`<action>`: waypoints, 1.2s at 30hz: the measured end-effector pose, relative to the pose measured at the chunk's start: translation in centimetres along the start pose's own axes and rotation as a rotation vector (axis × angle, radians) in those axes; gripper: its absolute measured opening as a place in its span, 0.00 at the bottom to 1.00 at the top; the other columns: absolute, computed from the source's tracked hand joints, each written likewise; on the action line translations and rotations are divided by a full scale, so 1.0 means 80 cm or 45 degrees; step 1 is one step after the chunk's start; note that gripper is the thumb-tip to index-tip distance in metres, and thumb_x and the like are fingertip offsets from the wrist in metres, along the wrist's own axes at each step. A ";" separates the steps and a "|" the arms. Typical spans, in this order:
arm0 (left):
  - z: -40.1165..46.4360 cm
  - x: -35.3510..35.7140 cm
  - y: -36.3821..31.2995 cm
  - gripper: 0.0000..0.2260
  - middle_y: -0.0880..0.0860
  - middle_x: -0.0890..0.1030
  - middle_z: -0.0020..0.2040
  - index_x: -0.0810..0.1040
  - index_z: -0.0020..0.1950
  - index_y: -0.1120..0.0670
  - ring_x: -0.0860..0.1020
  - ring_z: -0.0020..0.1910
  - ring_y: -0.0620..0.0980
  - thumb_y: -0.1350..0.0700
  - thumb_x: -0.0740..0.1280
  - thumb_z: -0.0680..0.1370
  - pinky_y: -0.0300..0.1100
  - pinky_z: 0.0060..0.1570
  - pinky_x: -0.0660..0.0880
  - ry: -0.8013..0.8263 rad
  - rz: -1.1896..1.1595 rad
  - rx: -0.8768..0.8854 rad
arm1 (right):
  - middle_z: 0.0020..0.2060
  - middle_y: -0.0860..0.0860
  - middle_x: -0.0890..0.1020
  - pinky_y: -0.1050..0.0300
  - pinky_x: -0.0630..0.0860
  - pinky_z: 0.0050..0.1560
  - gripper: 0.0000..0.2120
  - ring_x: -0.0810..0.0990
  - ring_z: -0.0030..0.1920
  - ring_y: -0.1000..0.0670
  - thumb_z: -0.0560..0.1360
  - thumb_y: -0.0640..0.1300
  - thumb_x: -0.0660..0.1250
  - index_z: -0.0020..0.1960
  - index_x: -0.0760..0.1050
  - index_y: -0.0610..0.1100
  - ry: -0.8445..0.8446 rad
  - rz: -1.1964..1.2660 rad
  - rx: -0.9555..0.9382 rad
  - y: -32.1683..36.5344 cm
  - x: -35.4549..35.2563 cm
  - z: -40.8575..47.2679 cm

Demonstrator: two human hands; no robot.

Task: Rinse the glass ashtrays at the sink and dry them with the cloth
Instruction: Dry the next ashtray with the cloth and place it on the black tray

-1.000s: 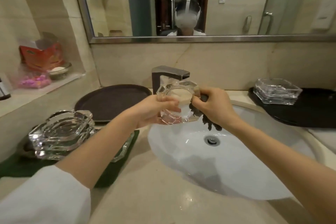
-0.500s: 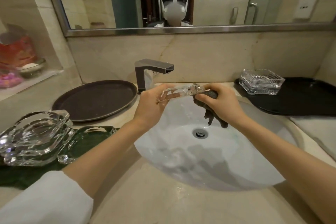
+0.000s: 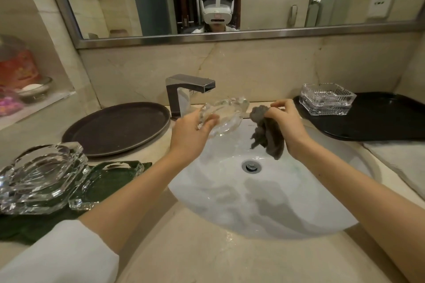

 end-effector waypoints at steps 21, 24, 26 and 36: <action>-0.012 0.012 -0.005 0.11 0.55 0.82 0.46 0.73 0.58 0.54 0.83 0.38 0.47 0.64 0.56 0.80 0.43 0.32 0.80 0.354 -0.886 -0.537 | 0.56 0.49 0.79 0.57 0.64 0.45 0.21 0.64 0.45 0.50 0.74 0.34 0.58 0.66 0.70 0.45 0.256 -1.256 -0.874 -0.019 0.078 -0.034; -0.013 0.012 0.003 0.18 0.60 0.80 0.53 0.70 0.65 0.56 0.82 0.44 0.54 0.68 0.57 0.76 0.46 0.34 0.80 0.388 -0.895 -0.576 | 0.62 0.52 0.76 0.59 0.64 0.49 0.23 0.61 0.46 0.51 0.72 0.35 0.59 0.66 0.72 0.46 0.417 -1.299 -0.842 -0.016 0.068 -0.035; -0.015 0.013 0.005 0.21 0.61 0.78 0.56 0.70 0.65 0.55 0.80 0.46 0.55 0.70 0.55 0.75 0.46 0.34 0.80 0.427 -0.895 -0.592 | 0.60 0.52 0.78 0.59 0.65 0.50 0.21 0.63 0.47 0.50 0.71 0.34 0.59 0.62 0.76 0.44 0.518 -1.297 -0.861 -0.016 0.057 -0.038; -0.016 0.004 -0.005 0.10 0.52 0.80 0.50 0.72 0.56 0.46 0.81 0.44 0.51 0.59 0.56 0.82 0.44 0.34 0.80 0.679 -0.966 -0.449 | 0.56 0.45 0.80 0.49 0.73 0.48 0.20 0.73 0.50 0.41 0.68 0.34 0.65 0.60 0.75 0.38 0.408 -1.654 -1.086 -0.013 0.052 -0.041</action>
Point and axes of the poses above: each hand's wrist, its own z-axis towards the middle knuckle, its own x-axis out of the palm, y = z × x, the point moved 1 cm from there along z, towards the middle knuckle
